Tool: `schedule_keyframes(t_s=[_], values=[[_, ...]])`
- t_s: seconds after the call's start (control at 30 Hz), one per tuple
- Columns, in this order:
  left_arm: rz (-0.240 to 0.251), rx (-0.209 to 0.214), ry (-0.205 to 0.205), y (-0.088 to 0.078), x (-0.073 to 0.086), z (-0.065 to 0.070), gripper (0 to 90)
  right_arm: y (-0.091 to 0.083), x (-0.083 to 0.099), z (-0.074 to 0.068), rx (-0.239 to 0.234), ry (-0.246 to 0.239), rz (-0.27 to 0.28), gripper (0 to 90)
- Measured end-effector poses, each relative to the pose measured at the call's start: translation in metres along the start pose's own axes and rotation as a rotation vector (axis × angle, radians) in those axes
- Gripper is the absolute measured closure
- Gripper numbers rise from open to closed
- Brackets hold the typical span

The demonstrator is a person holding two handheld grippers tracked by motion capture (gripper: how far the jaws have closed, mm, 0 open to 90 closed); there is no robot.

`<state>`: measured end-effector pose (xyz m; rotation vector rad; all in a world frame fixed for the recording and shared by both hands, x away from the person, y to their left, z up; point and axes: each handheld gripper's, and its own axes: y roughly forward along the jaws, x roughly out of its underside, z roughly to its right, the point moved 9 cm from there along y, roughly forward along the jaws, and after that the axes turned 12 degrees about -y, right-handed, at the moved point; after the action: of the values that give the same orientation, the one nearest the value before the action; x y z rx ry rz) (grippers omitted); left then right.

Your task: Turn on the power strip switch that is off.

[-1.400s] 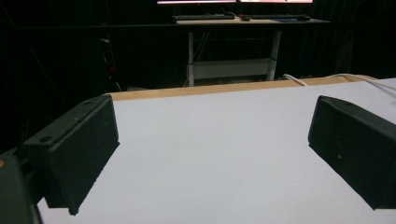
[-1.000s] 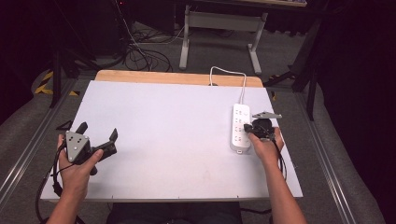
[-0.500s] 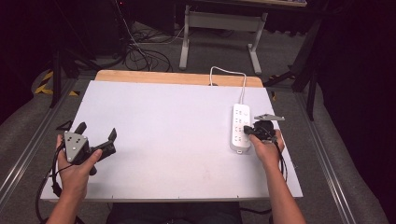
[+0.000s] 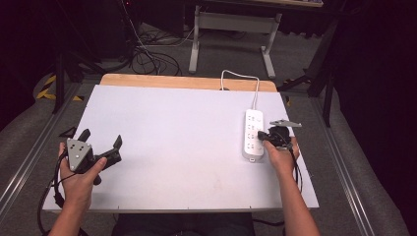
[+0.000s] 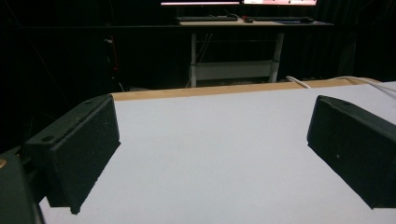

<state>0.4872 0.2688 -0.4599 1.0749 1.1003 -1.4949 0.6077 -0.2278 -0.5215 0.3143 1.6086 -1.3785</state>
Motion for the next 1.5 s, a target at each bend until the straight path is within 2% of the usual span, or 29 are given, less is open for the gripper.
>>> schedule_keyframes(t_s=[0.03, 0.1, 0.17, 0.27, 0.3, 0.43, 0.5, 0.57, 0.6, 0.67, 0.73, 0.8, 0.93, 1.5], values=[[0.000, 0.001, -0.003, -0.0003, 0.0000, -0.0001, 3.0, 0.0000, 0.0001, 0.0004, -0.006, 0.008, 0.004, 90.0], [-0.001, 0.001, -0.004, 0.0000, 0.0003, -0.0004, 3.0, -0.0007, 0.0000, -0.0022, 0.004, -0.028, -0.007, 90.0], [0.001, -0.001, -0.007, 0.0003, 0.0002, -0.0002, 3.0, -0.0010, -0.0002, -0.0072, -0.014, -0.023, -0.008, 90.0], [0.002, 0.000, -0.001, -0.0005, -0.0002, 0.0003, 3.0, -0.0008, -0.0011, -0.0091, 0.030, -0.077, -0.027, 90.0], [0.003, 0.000, 0.002, -0.0009, -0.0004, -0.0002, 3.0, -0.0008, -0.0011, -0.0091, 0.030, -0.077, -0.027, 90.0], [0.002, -0.004, -0.008, -0.0013, -0.0002, -0.0022, 3.0, -0.0012, 0.0000, -0.0070, 0.005, -0.027, -0.028, 90.0], [0.001, -0.003, -0.010, -0.0013, -0.0001, -0.0024, 3.0, -0.0003, 0.0000, -0.0064, 0.023, -0.047, -0.036, 90.0], [0.002, -0.002, -0.011, -0.0013, -0.0001, -0.0017, 3.0, 0.0003, -0.0002, -0.0061, 0.021, -0.030, -0.034, 90.0], [0.001, 0.001, -0.008, -0.0012, -0.0001, -0.0011, 3.0, 0.0008, -0.0011, -0.0082, 0.047, -0.078, -0.044, 90.0], [0.001, 0.000, -0.009, -0.0011, 0.0000, -0.0008, 3.0, 0.0011, -0.0012, -0.0082, 0.048, -0.074, -0.041, 90.0], [0.002, 0.000, -0.010, -0.0011, -0.0001, -0.0009, 3.0, 0.0009, -0.0008, -0.0068, 0.021, -0.036, -0.034, 90.0], [0.003, -0.004, -0.011, -0.0014, -0.0004, -0.0019, 3.0, 0.0007, -0.0003, -0.0057, 0.005, -0.018, -0.028, 90.0], [0.003, -0.002, -0.013, -0.0016, -0.0004, -0.0023, 3.0, 0.0008, -0.0010, -0.0069, 0.024, -0.047, -0.034, 90.0], [0.002, 0.000, -0.011, -0.0013, 0.0001, -0.0010, 3.1, 0.0006, -0.0009, -0.0068, 0.016, -0.039, -0.033, 90.0]])
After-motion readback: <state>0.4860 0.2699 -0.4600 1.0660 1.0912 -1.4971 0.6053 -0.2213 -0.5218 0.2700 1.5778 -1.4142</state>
